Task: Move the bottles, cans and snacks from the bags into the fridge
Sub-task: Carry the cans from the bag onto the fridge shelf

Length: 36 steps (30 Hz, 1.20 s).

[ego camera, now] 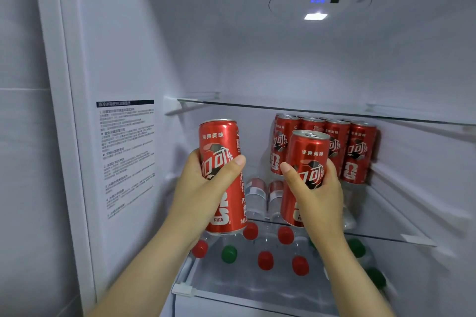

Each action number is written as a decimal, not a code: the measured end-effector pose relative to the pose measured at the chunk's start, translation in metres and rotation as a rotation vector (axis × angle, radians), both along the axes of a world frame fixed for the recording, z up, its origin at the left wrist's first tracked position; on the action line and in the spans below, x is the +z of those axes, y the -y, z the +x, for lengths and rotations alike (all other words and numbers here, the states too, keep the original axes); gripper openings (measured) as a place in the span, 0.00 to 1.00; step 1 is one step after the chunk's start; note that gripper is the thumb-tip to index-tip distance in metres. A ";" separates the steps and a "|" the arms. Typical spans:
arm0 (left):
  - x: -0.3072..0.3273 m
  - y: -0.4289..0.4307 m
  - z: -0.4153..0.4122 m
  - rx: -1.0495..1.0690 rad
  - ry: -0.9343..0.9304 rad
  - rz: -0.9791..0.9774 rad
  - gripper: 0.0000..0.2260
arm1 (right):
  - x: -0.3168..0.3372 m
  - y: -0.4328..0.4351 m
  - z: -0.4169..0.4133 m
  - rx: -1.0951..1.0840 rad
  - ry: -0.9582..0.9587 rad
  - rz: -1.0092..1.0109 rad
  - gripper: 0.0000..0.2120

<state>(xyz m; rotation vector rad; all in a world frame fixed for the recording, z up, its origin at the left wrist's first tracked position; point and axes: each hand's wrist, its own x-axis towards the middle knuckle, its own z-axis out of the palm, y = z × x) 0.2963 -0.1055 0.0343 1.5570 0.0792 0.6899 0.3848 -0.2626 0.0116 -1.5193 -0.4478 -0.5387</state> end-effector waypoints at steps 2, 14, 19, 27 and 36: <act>0.004 0.002 0.008 0.001 0.016 -0.002 0.24 | -0.002 -0.001 0.002 -0.003 -0.001 -0.004 0.24; -0.006 0.012 0.062 0.128 0.062 0.249 0.26 | -0.005 -0.001 0.004 0.010 0.000 0.017 0.25; -0.015 0.012 0.069 0.090 0.068 0.289 0.31 | -0.006 -0.001 0.005 0.007 0.006 0.018 0.24; -0.013 0.004 0.064 0.018 -0.033 0.374 0.33 | -0.006 -0.003 0.004 0.000 0.008 0.014 0.24; -0.033 0.002 0.024 0.236 0.090 0.438 0.09 | -0.004 -0.003 0.005 -0.009 -0.004 -0.004 0.23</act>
